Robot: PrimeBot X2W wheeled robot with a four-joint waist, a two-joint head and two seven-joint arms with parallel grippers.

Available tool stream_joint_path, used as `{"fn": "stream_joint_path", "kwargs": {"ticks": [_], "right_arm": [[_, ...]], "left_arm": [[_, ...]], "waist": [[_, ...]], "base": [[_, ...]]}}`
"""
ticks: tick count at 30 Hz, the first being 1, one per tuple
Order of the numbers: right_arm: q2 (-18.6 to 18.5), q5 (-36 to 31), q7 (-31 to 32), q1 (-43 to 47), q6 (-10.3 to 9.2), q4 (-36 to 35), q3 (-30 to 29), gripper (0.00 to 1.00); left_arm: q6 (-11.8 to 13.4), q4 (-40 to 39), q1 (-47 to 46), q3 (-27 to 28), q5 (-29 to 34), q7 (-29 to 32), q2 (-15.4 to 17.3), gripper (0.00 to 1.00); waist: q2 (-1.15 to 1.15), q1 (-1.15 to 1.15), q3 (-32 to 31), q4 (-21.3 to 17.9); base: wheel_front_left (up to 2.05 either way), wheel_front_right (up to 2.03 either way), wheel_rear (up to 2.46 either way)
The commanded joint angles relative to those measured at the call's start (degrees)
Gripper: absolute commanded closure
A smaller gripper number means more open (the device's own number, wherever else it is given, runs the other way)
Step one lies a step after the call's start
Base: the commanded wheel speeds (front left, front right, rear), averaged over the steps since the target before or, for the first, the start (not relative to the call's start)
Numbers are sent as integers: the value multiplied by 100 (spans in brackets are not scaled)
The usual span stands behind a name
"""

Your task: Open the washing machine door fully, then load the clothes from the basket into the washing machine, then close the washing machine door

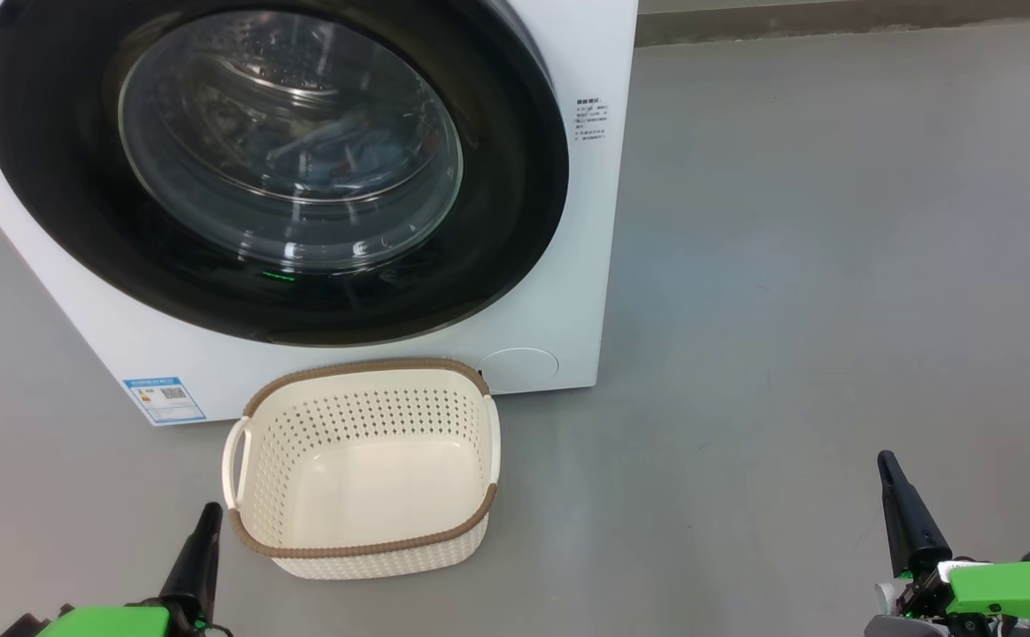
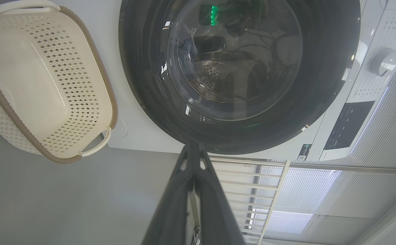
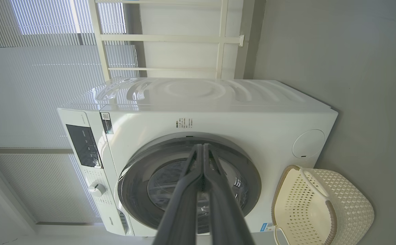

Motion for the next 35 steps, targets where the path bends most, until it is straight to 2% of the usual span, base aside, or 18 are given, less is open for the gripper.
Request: {"fn": "stream_joint_path", "kwargs": {"ticks": [1,35], "right_arm": [[-16,-52,35,-228,-6,-141,126,100],[-8,-61,44,-229,-6,-140,115,100]], "left_arm": [[-57,-109,-235,195,-49,34,145,100],[-57,-109,-235,195,-49,34,145,100]], "waist": [[0,0,0,0],[0,0,0,0]], "base": [[0,0,0],[0,0,0]]}}
